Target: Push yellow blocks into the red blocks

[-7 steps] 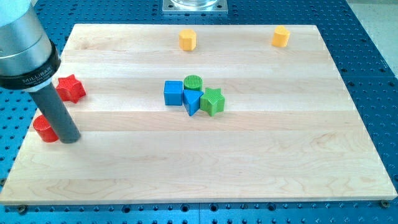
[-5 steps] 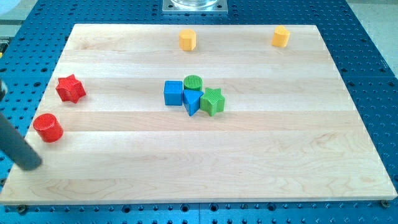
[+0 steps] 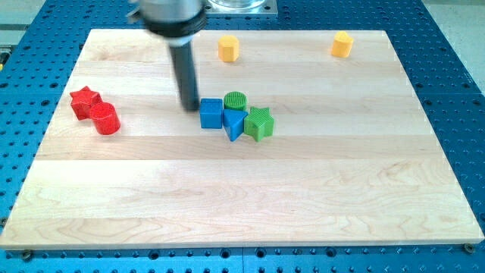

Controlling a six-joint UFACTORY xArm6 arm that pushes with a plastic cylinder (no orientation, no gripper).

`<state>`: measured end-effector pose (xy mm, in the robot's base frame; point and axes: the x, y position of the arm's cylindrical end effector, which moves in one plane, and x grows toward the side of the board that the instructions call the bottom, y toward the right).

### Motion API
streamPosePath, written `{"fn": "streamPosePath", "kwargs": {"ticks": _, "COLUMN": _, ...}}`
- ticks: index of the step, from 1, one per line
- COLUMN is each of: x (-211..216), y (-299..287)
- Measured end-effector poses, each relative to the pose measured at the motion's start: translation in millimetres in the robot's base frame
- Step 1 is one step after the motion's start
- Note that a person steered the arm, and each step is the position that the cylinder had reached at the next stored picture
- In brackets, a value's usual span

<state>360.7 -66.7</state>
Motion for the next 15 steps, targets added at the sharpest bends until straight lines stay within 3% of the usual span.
{"fn": "streamPosePath", "kwargs": {"ticks": 2, "x": -99, "y": 136}}
{"fn": "streamPosePath", "kwargs": {"ticks": 4, "x": -117, "y": 75}}
{"fn": "streamPosePath", "kwargs": {"ticks": 5, "x": -116, "y": 14}}
{"fn": "streamPosePath", "kwargs": {"ticks": 6, "x": -87, "y": -97}}
{"fn": "streamPosePath", "kwargs": {"ticks": 7, "x": -81, "y": -106}}
{"fn": "streamPosePath", "kwargs": {"ticks": 8, "x": -26, "y": -108}}
{"fn": "streamPosePath", "kwargs": {"ticks": 9, "x": -33, "y": -69}}
{"fn": "streamPosePath", "kwargs": {"ticks": 10, "x": -102, "y": -66}}
{"fn": "streamPosePath", "kwargs": {"ticks": 11, "x": -58, "y": -125}}
{"fn": "streamPosePath", "kwargs": {"ticks": 12, "x": -46, "y": -125}}
{"fn": "streamPosePath", "kwargs": {"ticks": 13, "x": -67, "y": -147}}
{"fn": "streamPosePath", "kwargs": {"ticks": 15, "x": -15, "y": -137}}
